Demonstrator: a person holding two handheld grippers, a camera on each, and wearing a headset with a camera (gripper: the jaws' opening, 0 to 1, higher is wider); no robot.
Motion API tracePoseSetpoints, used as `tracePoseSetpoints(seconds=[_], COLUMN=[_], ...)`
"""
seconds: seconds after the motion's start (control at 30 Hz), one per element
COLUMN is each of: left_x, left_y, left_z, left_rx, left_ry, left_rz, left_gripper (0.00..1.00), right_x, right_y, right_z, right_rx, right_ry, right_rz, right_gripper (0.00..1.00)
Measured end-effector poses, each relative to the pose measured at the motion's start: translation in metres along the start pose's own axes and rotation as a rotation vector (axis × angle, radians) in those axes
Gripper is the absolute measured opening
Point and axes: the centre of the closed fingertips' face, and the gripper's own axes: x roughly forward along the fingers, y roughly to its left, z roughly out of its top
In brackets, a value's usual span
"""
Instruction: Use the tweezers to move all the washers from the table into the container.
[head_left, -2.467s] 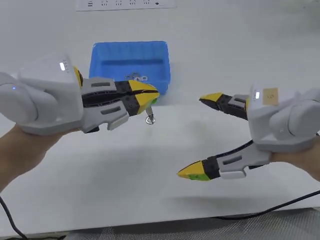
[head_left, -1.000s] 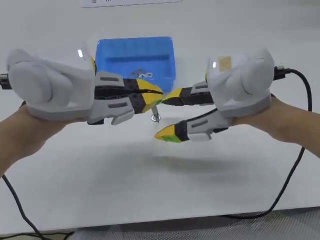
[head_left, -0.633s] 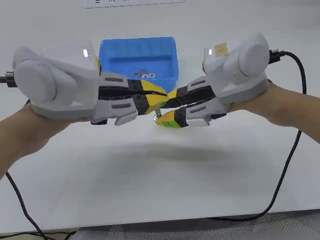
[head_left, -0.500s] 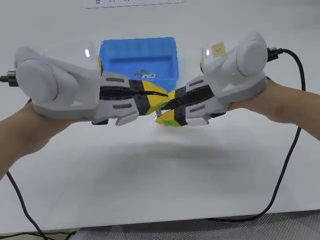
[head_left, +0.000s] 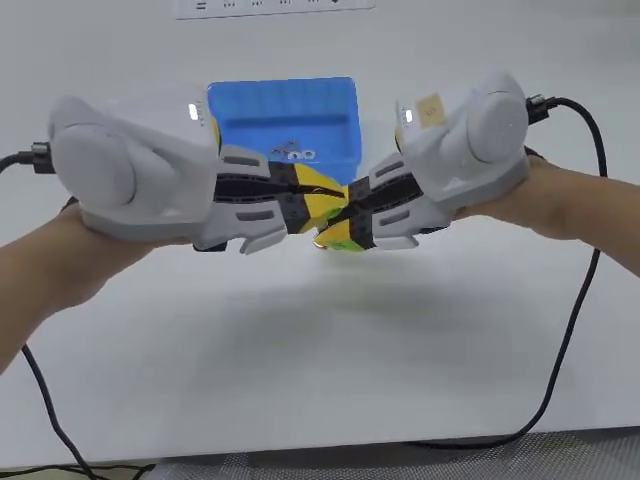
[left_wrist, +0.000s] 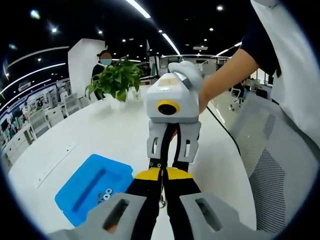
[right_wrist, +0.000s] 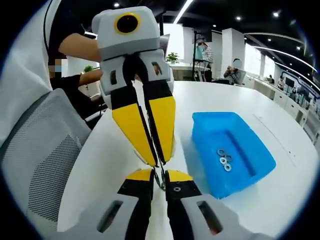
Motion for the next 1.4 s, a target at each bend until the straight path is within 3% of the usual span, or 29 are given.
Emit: tracePoseSetpoints(seconds=[0.1,0.17,0.2,0.23,0.47,0.9,1.07,1.2,1.33,1.4], left_x=[-0.002,-0.006,-0.01,-0.013,-0.035,-0.079,-0.094,-0.106,-0.113,-0.115], left_y=[0.002,0.002,0.003,0.003,0.003,0.001,0.007,0.01,0.005,0.002], left_z=[-0.007,-0.006,0.0,0.002,-0.004,-0.022,-0.024,-0.024,-0.018,-0.019], left_rx=[0.002,-0.041,-0.072,-0.09,-0.103,-0.206,-0.204,-0.232,-0.271,-0.277], left_ry=[0.041,0.02,-0.025,-0.042,-0.039,-0.059,-0.067,-0.098,-0.155,-0.164], left_rz=[0.017,0.039,0.059,0.068,0.13,0.25,0.32,0.372,0.379,0.386], left_gripper=[0.08,0.13,0.13,0.14,0.18,0.18,0.2,0.25,0.27,0.28], right_x=[0.001,0.001,0.001,0.001,0.0,0.0,-0.007,-0.014,-0.02,-0.023], right_y=[-0.001,-0.001,-0.001,-0.002,-0.002,0.004,0.003,-0.001,-0.006,-0.009], right_z=[0.001,0.001,0.001,0.001,0.001,0.012,0.024,0.038,0.051,0.057], right_rx=[0.003,0.001,0.001,-0.003,-0.035,-0.041,-0.046,-0.047,-0.057,-0.062], right_ry=[-0.007,-0.009,-0.01,-0.012,-0.012,-0.02,-0.03,-0.053,-0.068,-0.074], right_rz=[-0.013,-0.019,-0.02,-0.023,-0.049,-0.067,-0.084,-0.112,-0.133,-0.141], right_gripper=[0.09,0.09,0.09,0.09,0.09,0.09,0.09,0.09,0.09,0.09])
